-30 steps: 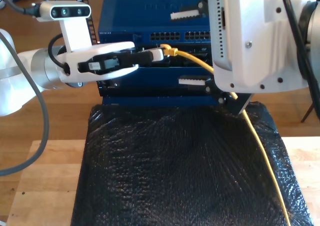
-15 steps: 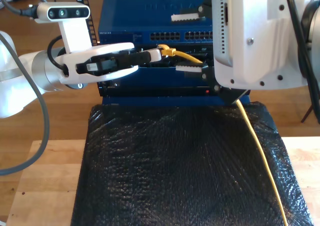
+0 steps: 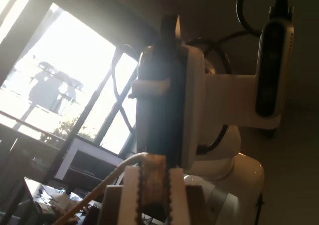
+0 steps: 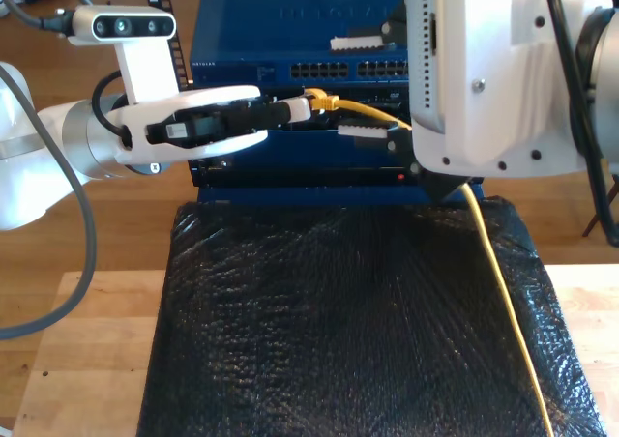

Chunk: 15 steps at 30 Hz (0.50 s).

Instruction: Grab the cable and plug it in

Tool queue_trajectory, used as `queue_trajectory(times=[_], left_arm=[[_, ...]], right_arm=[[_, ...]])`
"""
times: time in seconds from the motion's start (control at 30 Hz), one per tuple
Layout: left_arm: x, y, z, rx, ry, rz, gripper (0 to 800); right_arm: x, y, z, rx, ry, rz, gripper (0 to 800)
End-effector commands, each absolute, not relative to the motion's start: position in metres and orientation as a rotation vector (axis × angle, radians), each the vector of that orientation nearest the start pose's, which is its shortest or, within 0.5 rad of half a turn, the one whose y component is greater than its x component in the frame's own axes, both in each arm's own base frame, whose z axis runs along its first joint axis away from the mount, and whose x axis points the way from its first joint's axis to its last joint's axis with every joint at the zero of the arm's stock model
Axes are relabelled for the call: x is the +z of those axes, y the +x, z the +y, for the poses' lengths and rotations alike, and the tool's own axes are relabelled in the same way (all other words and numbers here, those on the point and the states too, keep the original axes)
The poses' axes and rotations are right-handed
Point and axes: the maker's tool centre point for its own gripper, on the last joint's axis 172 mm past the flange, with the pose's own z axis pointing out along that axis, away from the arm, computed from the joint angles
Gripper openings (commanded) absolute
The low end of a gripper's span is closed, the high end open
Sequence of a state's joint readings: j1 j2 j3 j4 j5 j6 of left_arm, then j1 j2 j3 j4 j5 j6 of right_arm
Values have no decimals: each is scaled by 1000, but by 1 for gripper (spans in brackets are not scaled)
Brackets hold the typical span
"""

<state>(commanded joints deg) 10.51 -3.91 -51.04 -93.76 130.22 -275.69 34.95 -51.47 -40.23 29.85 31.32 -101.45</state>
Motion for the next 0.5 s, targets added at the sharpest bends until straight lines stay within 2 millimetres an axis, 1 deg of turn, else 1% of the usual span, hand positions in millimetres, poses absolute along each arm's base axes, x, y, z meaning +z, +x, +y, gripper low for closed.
queue_trajectory(times=[0.5], left_arm=[[501, 316, -200, 542, 887, -751, 3]], right_arm=[[514, 318, 281, 1596, 1253, 2213, 439]])
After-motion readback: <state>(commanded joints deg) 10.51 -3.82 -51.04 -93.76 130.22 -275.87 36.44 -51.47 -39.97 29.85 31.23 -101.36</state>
